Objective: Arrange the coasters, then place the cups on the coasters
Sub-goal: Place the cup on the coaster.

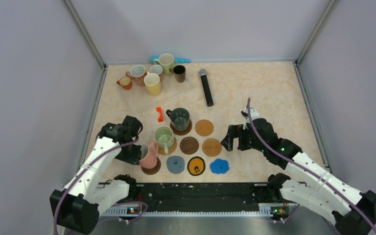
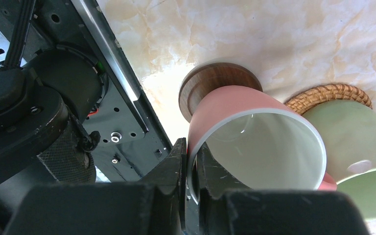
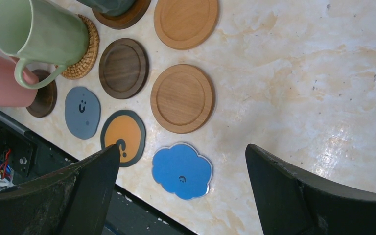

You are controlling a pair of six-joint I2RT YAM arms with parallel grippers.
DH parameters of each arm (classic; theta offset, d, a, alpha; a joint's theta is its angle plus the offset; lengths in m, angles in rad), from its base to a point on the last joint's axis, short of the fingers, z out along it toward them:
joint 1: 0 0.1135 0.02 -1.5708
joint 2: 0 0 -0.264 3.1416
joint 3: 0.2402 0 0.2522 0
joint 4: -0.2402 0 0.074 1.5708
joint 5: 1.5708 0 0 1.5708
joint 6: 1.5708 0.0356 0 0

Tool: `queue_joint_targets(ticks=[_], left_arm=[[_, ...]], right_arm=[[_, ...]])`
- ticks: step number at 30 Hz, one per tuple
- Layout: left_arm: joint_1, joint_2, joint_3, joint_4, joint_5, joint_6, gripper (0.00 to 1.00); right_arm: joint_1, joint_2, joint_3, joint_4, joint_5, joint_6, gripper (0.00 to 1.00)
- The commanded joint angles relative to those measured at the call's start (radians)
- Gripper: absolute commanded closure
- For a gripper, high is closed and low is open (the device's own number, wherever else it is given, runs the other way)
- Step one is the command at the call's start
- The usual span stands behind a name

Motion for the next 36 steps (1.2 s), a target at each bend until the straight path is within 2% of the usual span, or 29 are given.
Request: queue_joint_targets(ticks=[1, 11, 20, 23, 27, 36], left_arm=[[-0.007, -0.007, -0.002, 0.002, -0.032, -0.031, 0.99], [-0.009, -0.009, -0.03, 0.027, -0.029, -0.03, 0.99], [-0.014, -0.017, -0.013, 0.009, -0.034, -0.038, 0.85], [-0.02, -0.025, 0.01, 0.0, -0.035, -0.037, 0.75], [-0.027, -0.027, 0.041, -0.026, -0.047, -0.041, 0.67], [-0.047, -0.035, 0.061, -0.036, -0.042, -0.051, 0.65]], right_arm=[[-0.001, -0.014, 0.0, 0.02, -0.002, 0.004, 0.02], [-0.001, -0.012, -0.001, 0.017, -0.003, 0.003, 0.02], [-0.001, -0.01, -0.003, 0.018, -0.003, 0.003, 0.02], [-0.001, -0.004, -0.004, 0.022, -0.003, 0.004, 0.02], [-0.001, -0.002, -0.005, 0.025, -0.003, 0.004, 0.01], [-0.001, -0.005, -0.005, 0.024, -0.003, 0.004, 0.02]])
